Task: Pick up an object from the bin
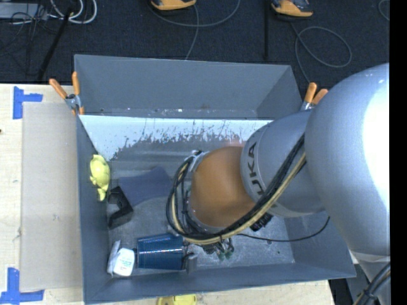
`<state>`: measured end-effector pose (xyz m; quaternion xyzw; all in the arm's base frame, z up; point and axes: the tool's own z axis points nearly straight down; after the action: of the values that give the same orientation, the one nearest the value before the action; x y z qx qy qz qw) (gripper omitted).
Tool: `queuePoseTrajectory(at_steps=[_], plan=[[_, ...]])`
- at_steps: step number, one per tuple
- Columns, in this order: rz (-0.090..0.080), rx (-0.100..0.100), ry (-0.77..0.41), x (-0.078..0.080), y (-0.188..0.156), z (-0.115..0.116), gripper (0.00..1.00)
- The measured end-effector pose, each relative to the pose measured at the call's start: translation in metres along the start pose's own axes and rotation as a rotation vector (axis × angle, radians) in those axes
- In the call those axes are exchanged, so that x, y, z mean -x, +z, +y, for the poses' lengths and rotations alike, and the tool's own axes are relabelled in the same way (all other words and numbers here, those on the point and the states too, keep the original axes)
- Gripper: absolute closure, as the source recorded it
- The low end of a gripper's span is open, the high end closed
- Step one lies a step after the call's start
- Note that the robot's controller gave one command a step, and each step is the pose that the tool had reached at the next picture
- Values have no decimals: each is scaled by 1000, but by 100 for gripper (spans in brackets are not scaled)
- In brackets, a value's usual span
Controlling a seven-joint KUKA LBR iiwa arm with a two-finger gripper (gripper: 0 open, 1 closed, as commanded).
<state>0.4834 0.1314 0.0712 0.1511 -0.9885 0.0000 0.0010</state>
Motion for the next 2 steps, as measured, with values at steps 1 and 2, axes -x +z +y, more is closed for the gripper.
queuePoseTrajectory(at_steps=[1, 2], plan=[[6, 0, -9, -6, -51, 0, 100], [-14, -1, 13, 7, -64, 2, 100]])
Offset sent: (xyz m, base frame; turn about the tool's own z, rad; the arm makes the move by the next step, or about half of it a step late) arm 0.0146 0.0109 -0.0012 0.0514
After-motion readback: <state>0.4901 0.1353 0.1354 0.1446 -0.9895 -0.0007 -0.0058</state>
